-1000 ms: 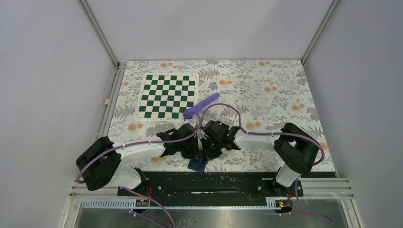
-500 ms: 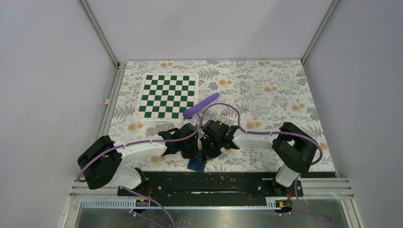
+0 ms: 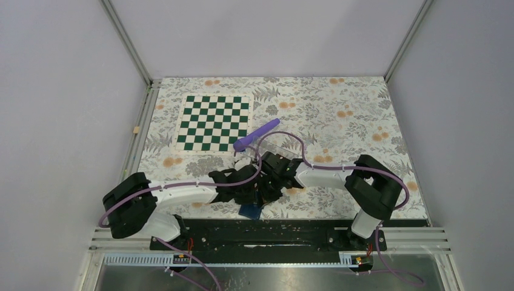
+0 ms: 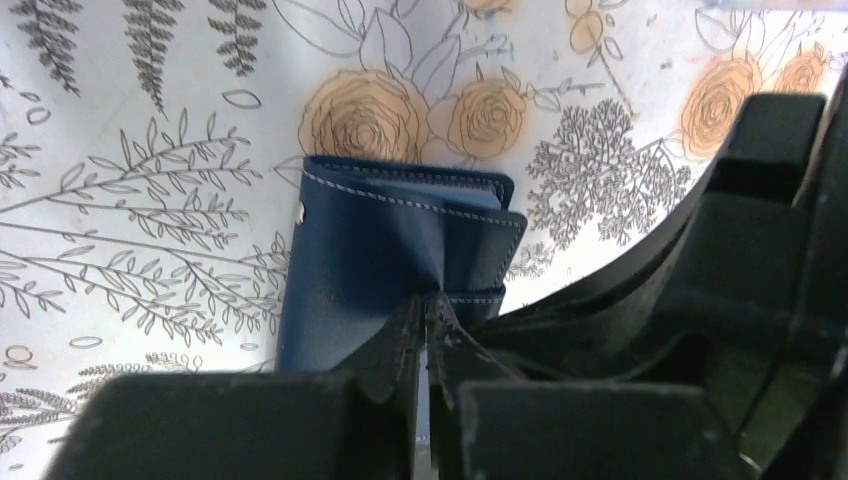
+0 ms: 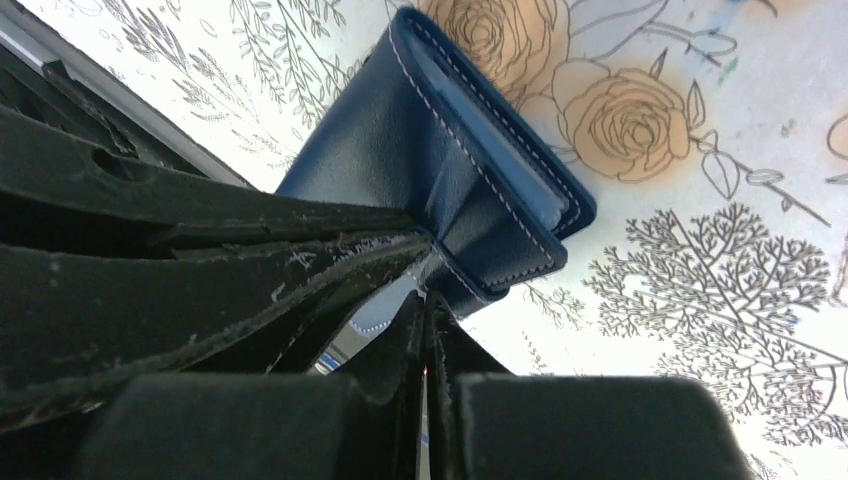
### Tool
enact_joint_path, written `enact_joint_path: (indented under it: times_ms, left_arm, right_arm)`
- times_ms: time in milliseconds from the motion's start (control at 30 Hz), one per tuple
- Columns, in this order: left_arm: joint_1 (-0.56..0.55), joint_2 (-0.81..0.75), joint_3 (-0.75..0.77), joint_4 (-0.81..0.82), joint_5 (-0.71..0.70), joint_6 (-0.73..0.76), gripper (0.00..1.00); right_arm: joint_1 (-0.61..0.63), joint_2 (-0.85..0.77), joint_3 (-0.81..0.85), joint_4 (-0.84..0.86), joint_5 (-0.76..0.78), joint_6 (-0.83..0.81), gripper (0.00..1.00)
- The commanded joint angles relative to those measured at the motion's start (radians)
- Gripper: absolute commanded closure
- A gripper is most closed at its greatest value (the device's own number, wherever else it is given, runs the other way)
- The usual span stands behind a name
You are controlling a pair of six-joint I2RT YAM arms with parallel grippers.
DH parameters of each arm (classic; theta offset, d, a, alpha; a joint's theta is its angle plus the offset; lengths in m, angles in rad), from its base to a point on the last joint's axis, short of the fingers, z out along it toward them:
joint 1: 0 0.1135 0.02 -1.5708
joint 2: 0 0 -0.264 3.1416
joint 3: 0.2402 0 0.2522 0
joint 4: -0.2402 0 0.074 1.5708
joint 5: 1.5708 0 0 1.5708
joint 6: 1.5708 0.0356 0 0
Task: Put the credit cards into the card holder
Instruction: Close the card holder at the center of the board.
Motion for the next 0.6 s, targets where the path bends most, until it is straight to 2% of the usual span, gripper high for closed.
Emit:
enact_joint_path:
  times_ms: [0, 133, 367, 467, 567]
  left_arm:
    - [-0.158, 0.182, -0.116, 0.026, -0.007, 0.197, 1.0]
    - [-0.161, 0.121, -0.116, 0.03, -0.019, 0.185, 1.0]
    - [-0.158, -0.043, -0.021, -0.096, -0.121, 0.209, 0.98]
    - [-0.139, -0.105, -0.014, -0.1, -0.116, 0.206, 0.72]
    - [-0.112, -0.176, -0.036, -0.076, -0.094, 0.198, 0.55]
  right_arm:
    - [0.032, 0.106, 0.009, -0.035, -0.014, -0.047, 1.0]
    - [0.032, 0.095, 0.012, -0.035, -0.016, -0.046, 1.0]
    - [0.032, 0.092, 0.013, -0.037, -0.022, -0.046, 1.0]
    - [0.032, 0.087, 0.012, -0.036, -0.021, -0.045, 1.0]
    - [0.032, 0.084, 0.011, -0.036, -0.023, -0.047, 1.0]
